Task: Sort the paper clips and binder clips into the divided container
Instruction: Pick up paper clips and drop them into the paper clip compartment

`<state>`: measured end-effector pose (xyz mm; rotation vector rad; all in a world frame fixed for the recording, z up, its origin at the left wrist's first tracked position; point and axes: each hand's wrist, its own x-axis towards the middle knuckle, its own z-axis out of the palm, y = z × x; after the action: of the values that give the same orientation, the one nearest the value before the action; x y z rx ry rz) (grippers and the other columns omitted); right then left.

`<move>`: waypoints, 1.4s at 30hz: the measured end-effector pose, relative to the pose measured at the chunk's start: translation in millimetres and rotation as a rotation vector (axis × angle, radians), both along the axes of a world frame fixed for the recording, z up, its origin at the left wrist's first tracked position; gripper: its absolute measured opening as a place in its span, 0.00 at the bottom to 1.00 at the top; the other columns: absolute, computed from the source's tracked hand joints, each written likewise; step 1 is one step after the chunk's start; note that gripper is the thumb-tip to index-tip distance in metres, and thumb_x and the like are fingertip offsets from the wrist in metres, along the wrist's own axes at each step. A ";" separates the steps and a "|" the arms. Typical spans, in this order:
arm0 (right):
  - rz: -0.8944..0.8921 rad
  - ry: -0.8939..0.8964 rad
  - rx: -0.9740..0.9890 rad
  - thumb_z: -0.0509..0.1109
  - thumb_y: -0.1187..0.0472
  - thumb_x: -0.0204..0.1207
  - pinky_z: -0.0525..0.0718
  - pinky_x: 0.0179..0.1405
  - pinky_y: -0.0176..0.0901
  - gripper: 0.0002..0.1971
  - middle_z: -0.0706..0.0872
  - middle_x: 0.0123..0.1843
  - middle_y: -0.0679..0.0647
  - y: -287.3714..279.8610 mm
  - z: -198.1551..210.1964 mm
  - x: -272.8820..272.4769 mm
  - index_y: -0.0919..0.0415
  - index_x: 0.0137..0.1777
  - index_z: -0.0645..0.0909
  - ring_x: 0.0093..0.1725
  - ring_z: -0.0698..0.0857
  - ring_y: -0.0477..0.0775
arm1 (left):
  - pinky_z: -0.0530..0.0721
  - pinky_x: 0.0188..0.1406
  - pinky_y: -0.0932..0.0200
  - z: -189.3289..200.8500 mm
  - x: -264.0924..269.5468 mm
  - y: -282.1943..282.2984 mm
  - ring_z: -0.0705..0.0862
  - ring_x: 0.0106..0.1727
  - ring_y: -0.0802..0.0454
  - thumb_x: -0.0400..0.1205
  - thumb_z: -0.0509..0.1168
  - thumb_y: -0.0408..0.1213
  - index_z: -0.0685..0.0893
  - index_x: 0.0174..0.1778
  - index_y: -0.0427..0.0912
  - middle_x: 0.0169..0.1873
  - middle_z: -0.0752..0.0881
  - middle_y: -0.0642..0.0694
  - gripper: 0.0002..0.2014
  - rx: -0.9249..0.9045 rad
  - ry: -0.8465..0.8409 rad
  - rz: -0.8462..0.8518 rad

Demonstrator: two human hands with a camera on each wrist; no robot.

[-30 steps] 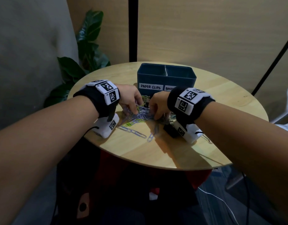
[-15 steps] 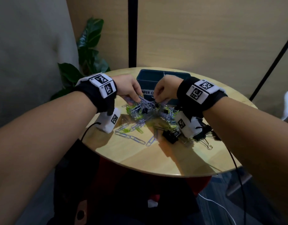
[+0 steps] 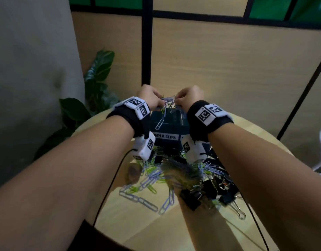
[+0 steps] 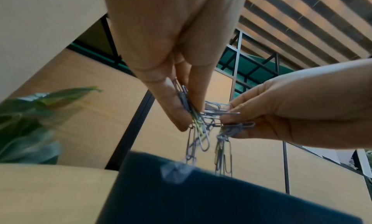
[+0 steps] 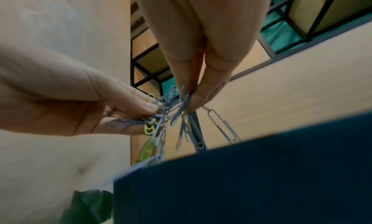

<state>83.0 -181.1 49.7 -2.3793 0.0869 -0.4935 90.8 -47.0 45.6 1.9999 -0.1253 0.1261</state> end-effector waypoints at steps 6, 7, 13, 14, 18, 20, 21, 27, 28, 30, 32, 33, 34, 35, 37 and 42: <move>0.031 0.172 -0.143 0.72 0.65 0.74 0.83 0.51 0.43 0.11 0.91 0.54 0.62 -2.3 -16.7 11.5 0.63 0.55 0.89 0.46 0.84 0.55 | 0.83 0.60 0.56 -21.2 14.8 -10.0 0.86 0.60 0.41 0.76 0.73 0.31 0.87 0.60 0.33 0.58 0.88 0.38 0.16 0.308 -0.051 -0.048; 0.062 0.202 -0.171 0.71 0.66 0.74 0.83 0.52 0.43 0.12 0.90 0.55 0.62 -2.7 -15.9 11.4 0.61 0.56 0.89 0.46 0.84 0.56 | 0.80 0.59 0.58 -20.7 13.8 -9.4 0.85 0.62 0.43 0.77 0.72 0.33 0.87 0.60 0.35 0.60 0.88 0.39 0.16 0.389 -0.070 -0.071; 0.126 0.184 -0.206 0.69 0.68 0.74 0.86 0.55 0.48 0.12 0.90 0.52 0.61 -9.7 -7.2 -2.8 0.61 0.54 0.89 0.44 0.83 0.53 | 0.77 0.48 0.60 -6.8 -4.1 1.3 0.86 0.52 0.47 0.78 0.70 0.37 0.89 0.54 0.37 0.50 0.89 0.41 0.11 0.491 -0.160 -0.062; 0.126 0.198 -0.185 0.69 0.68 0.74 0.87 0.52 0.49 0.11 0.90 0.47 0.60 -11.9 -5.5 -8.6 0.62 0.54 0.88 0.42 0.84 0.53 | 0.77 0.43 0.60 -5.7 -10.6 5.2 0.85 0.44 0.49 0.78 0.71 0.37 0.89 0.50 0.37 0.43 0.88 0.42 0.09 0.496 -0.171 -0.077; 0.218 0.342 -0.073 0.70 0.67 0.75 0.88 0.31 0.39 0.08 0.84 0.30 0.57 -19.2 -4.3 -42.8 0.70 0.51 0.86 0.25 0.83 0.49 | 0.79 0.24 0.63 -16.8 -37.6 27.5 0.79 0.25 0.53 0.76 0.73 0.39 0.85 0.35 0.41 0.28 0.83 0.45 0.07 0.596 0.034 -0.312; 0.216 0.449 -0.088 0.71 0.67 0.75 0.88 0.27 0.38 0.07 0.85 0.29 0.58 -23.4 -6.9 -57.2 0.70 0.49 0.86 0.19 0.84 0.47 | 0.81 0.23 0.64 -29.9 -49.0 35.2 0.81 0.26 0.53 0.76 0.73 0.37 0.86 0.36 0.42 0.30 0.85 0.44 0.05 0.687 0.163 -0.388; 0.203 0.512 -0.112 0.72 0.67 0.75 0.88 0.26 0.38 0.07 0.86 0.28 0.58 -25.2 -8.8 -64.1 0.69 0.49 0.86 0.16 0.85 0.46 | 0.82 0.23 0.64 -36.3 -54.6 36.5 0.82 0.28 0.54 0.76 0.73 0.36 0.86 0.38 0.42 0.33 0.86 0.44 0.03 0.724 0.206 -0.400; 0.272 0.907 -0.282 0.68 0.68 0.78 0.87 0.22 0.37 0.16 0.85 0.40 0.62 -14.5 -32.9 -96.9 0.75 0.64 0.79 0.28 0.87 0.54 | 0.81 0.33 0.63 -50.7 -82.4 25.0 0.77 0.54 0.48 0.75 0.74 0.36 0.81 0.67 0.41 0.55 0.76 0.45 0.23 0.936 0.356 -0.458; 0.277 0.925 -0.348 0.67 0.67 0.78 0.86 0.21 0.36 0.17 0.84 0.41 0.61 -11.0 -36.2 -100.3 0.75 0.65 0.78 0.31 0.85 0.54 | 0.81 0.33 0.64 -51.1 -84.6 22.8 0.77 0.53 0.48 0.75 0.74 0.35 0.80 0.69 0.41 0.55 0.76 0.44 0.25 0.939 0.360 -0.472; 0.313 0.921 -0.459 0.67 0.67 0.78 0.86 0.24 0.35 0.18 0.83 0.39 0.57 -6.5 -40.8 -105.0 0.72 0.68 0.79 0.32 0.82 0.51 | 0.81 0.33 0.64 -51.9 -87.6 19.7 0.79 0.47 0.48 0.75 0.74 0.34 0.79 0.69 0.41 0.55 0.78 0.43 0.25 0.951 0.367 -0.501; 0.342 0.897 -0.486 0.67 0.69 0.78 0.85 0.22 0.30 0.17 0.82 0.35 0.52 -5.7 -42.2 -107.1 0.68 0.67 0.79 0.33 0.82 0.48 | 0.82 0.30 0.65 -53.0 -89.5 18.6 0.80 0.39 0.52 0.75 0.75 0.33 0.81 0.67 0.40 0.53 0.80 0.42 0.23 0.951 0.372 -0.512; 0.340 0.872 -0.479 0.66 0.70 0.78 0.83 0.19 0.28 0.16 0.82 0.35 0.52 -6.4 -41.5 -107.2 0.67 0.66 0.80 0.33 0.82 0.48 | 0.82 0.28 0.66 -53.4 -90.2 19.0 0.80 0.37 0.54 0.74 0.75 0.32 0.82 0.65 0.39 0.51 0.81 0.41 0.22 0.948 0.376 -0.512; 0.328 0.842 -0.480 0.65 0.71 0.78 0.82 0.16 0.26 0.16 0.83 0.35 0.52 -7.6 -40.6 -107.6 0.68 0.65 0.81 0.32 0.82 0.47 | 0.83 0.27 0.67 -53.9 -90.7 19.6 0.80 0.35 0.55 0.74 0.75 0.32 0.82 0.64 0.38 0.51 0.82 0.41 0.21 0.945 0.378 -0.510; 0.310 0.814 -0.496 0.65 0.72 0.78 0.81 0.15 0.26 0.15 0.83 0.36 0.54 -8.4 -39.4 -107.6 0.70 0.64 0.82 0.31 0.81 0.47 | 0.83 0.28 0.67 -54.2 -91.3 20.2 0.80 0.36 0.55 0.74 0.75 0.32 0.82 0.65 0.38 0.51 0.82 0.42 0.22 0.944 0.376 -0.503; 0.293 0.817 -0.566 0.65 0.73 0.78 0.80 0.14 0.27 0.16 0.83 0.36 0.55 -8.0 -37.5 -109.1 0.70 0.65 0.82 0.30 0.81 0.47 | 0.81 0.32 0.68 -54.1 -93.8 20.2 0.80 0.40 0.52 0.74 0.75 0.33 0.80 0.69 0.40 0.52 0.79 0.44 0.26 0.959 0.359 -0.485; 0.340 0.833 -0.603 0.60 0.75 0.79 0.86 0.30 0.30 0.22 0.83 0.54 0.56 1.5 -42.6 -112.9 0.61 0.72 0.78 0.47 0.84 0.55 | 0.81 0.33 0.65 -55.7 -97.1 18.0 0.79 0.52 0.48 0.74 0.75 0.33 0.77 0.73 0.44 0.55 0.80 0.44 0.30 0.967 0.378 -0.500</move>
<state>-29.9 -179.6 7.2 -2.9402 -0.1107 0.7523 -6.3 -29.0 -10.1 2.8190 -0.5098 -0.7639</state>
